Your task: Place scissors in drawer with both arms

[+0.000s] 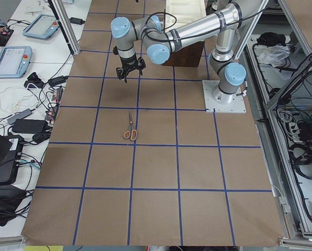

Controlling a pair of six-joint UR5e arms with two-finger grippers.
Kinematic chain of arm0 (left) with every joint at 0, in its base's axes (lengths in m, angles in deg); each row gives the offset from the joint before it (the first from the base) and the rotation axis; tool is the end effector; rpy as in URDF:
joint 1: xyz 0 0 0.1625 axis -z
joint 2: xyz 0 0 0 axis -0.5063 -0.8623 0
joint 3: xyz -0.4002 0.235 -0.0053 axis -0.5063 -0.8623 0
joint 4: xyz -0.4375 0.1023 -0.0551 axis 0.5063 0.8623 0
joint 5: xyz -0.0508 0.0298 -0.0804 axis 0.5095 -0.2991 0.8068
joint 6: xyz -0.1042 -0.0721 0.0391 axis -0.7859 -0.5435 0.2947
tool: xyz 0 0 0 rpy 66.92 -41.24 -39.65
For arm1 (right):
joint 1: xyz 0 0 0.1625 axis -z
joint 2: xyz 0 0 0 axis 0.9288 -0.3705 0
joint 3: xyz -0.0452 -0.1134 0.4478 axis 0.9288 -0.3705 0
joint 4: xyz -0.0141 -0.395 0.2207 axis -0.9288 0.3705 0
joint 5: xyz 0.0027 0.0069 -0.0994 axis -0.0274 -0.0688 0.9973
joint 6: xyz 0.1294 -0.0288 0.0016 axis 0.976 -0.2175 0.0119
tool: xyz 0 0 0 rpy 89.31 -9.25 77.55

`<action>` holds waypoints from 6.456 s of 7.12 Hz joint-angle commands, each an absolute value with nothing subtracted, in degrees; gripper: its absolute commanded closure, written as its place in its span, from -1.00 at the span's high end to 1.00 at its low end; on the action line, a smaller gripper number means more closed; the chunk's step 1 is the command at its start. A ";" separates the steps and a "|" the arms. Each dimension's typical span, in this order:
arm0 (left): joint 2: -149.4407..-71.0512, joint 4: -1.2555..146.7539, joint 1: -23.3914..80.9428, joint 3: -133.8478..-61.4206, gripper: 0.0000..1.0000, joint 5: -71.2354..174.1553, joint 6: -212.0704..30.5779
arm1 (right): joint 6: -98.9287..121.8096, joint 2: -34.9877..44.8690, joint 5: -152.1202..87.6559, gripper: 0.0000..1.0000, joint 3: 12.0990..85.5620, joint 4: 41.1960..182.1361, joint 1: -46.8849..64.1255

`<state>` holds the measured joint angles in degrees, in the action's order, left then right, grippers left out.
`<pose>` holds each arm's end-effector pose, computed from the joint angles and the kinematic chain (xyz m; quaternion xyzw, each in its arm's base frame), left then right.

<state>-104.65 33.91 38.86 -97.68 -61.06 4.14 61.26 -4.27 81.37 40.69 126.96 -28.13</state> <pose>0.0982 -0.6300 0.3640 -0.4958 -0.8681 -0.0203 0.0109 0.1988 -0.5913 0.4361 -0.4991 -0.8659 -0.0231 0.0233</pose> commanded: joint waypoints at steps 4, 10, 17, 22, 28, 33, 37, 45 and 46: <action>-113.04 24.44 30.17 -99.21 0.99 -59.31 27.10 | 88.80 2.93 81.23 1.00 40.74 126.42 -36.33; -124.31 16.85 26.97 -99.04 0.94 -65.68 48.96 | 92.93 7.16 76.49 1.00 40.74 123.08 -38.89; -125.28 16.59 26.97 -99.21 0.88 -65.52 44.83 | 98.47 8.65 76.31 1.00 40.74 120.00 -39.76; -123.52 9.20 27.24 -103.70 0.73 -64.48 43.16 | 98.47 8.92 76.22 1.00 40.91 119.03 -39.85; -123.52 5.89 27.06 -103.96 0.03 -65.26 43.87 | 97.77 11.02 76.31 1.00 40.91 119.65 -39.85; -123.00 3.32 27.50 -103.96 -0.65 -67.54 43.08 | 97.69 11.99 76.22 1.00 41.70 119.82 -39.85; -118.53 3.23 29.51 -103.70 -0.98 -67.46 42.99 | 96.11 11.82 77.01 1.00 41.36 129.38 -39.85; -102.97 24.36 47.35 -102.38 -1.00 -65.00 7.37 | 86.45 12.08 78.15 1.00 37.49 131.33 -38.71; -102.52 25.28 47.80 -101.16 -1.00 -65.00 3.74 | 86.26 12.08 78.15 1.00 37.05 131.42 -38.62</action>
